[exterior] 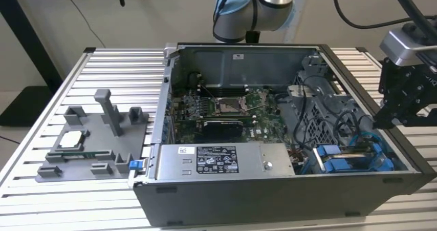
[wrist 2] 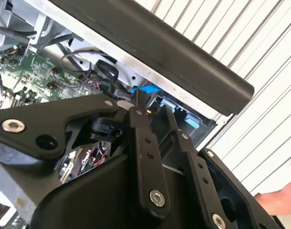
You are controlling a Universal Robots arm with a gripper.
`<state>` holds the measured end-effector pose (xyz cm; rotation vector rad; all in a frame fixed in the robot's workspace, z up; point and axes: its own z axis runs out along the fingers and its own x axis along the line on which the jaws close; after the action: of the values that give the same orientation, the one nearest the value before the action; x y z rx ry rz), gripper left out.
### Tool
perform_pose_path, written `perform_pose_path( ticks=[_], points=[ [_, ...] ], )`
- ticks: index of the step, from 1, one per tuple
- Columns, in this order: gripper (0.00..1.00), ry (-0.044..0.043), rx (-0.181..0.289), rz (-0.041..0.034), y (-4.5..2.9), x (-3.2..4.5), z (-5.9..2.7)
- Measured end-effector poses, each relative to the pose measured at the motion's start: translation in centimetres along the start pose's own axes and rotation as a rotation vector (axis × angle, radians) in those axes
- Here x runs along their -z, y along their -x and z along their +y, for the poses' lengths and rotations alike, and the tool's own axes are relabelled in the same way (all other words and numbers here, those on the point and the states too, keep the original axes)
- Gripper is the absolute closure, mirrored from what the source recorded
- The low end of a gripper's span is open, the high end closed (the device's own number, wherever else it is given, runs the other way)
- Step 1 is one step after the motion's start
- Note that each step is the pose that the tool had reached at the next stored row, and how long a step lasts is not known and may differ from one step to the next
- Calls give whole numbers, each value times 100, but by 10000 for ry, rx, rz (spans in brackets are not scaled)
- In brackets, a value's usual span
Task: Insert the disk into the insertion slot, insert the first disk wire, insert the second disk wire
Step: 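Insert the second disk wire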
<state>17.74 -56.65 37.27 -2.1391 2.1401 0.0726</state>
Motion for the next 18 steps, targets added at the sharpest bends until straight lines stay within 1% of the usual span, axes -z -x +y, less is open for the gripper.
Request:
perform_pose_path(
  ticks=[5, 6, 7, 8, 9, 10, 11, 12, 13, 15, 18],
  points=[
    [0, 29, 108, -108, -3, -26, -9],
    [0, 33, 113, -152, -3, -31, -11],
    [0, 36, 114, -214, -4, -35, -12],
    [0, 35, 111, -306, -4, -38, -12],
    [100, 40, 100, -566, -4, -40, -13],
    [100, 46, 94, -659, -4, -43, -13],
    [100, 55, 90, -722, -5, -46, -12],
    [100, 61, 85, -772, -6, -49, -11],
    [100, 68, 83, -800, -6, -50, -11],
    [100, 77, 82, -808, -6, -45, -12],
    [100, 96, 78, -812, -9, 10, -12]
  ],
)
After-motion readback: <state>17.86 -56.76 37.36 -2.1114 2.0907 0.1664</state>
